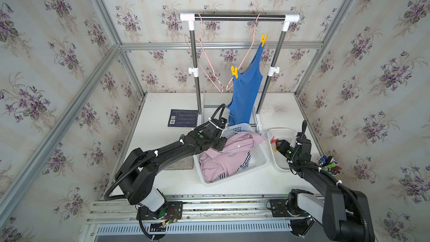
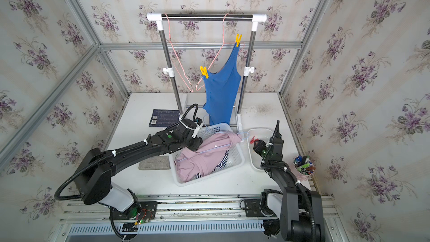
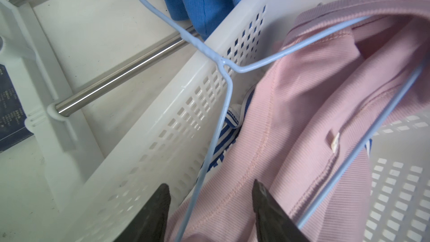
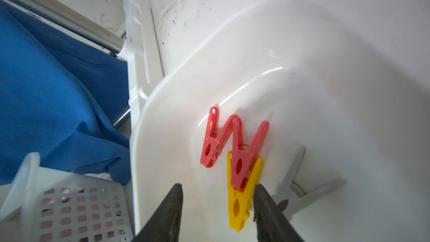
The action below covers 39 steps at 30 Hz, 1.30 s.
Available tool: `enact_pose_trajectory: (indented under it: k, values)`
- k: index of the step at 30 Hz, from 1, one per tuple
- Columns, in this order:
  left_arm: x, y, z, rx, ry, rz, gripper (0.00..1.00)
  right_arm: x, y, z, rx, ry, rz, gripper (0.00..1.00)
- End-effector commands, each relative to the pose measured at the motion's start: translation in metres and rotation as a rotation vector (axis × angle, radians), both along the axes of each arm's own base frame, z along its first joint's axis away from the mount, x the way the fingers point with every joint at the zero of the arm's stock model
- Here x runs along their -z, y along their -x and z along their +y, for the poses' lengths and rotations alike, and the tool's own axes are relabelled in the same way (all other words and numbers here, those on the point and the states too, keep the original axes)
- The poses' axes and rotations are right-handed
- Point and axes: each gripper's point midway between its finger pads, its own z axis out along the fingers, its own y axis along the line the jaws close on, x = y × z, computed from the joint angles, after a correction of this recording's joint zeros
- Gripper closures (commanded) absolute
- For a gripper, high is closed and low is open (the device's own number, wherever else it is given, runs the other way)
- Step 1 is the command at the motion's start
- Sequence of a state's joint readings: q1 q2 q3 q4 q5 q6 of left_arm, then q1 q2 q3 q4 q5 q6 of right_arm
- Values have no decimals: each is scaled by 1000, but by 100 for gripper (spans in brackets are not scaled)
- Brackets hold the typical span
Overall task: Remove the clothespins securing tank tops to the hanger
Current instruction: Place the clothespin in the storage box, then pick up the hanger from the basket.
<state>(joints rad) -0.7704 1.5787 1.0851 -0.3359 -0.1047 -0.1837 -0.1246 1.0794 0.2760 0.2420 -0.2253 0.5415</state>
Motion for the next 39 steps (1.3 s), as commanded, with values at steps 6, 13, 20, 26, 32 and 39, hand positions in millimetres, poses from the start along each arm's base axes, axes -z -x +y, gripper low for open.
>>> enact_pose_trajectory:
  k: [6, 13, 20, 26, 32, 39]
  values:
    - [15, -11, -3, -22, -34, 0, 52, -20, -2, 4, -22, -5, -75, 50]
    - [22, -18, 0, -64, -43, -34, 69, -37, -1, 10, -51, -17, -136, 50]
    - [-6, -18, 0, -71, -112, -179, 84, -60, 1, 20, -96, -44, -210, 51]
    - [0, -18, 0, -76, -134, -179, 89, -62, 2, 22, -112, -46, -218, 51]
    - [11, -16, -5, -59, -137, -145, 75, -61, 3, 25, -125, -54, -215, 51]
    - [10, -15, -8, -59, -118, -132, 59, -61, 4, 26, -127, -56, -217, 50]
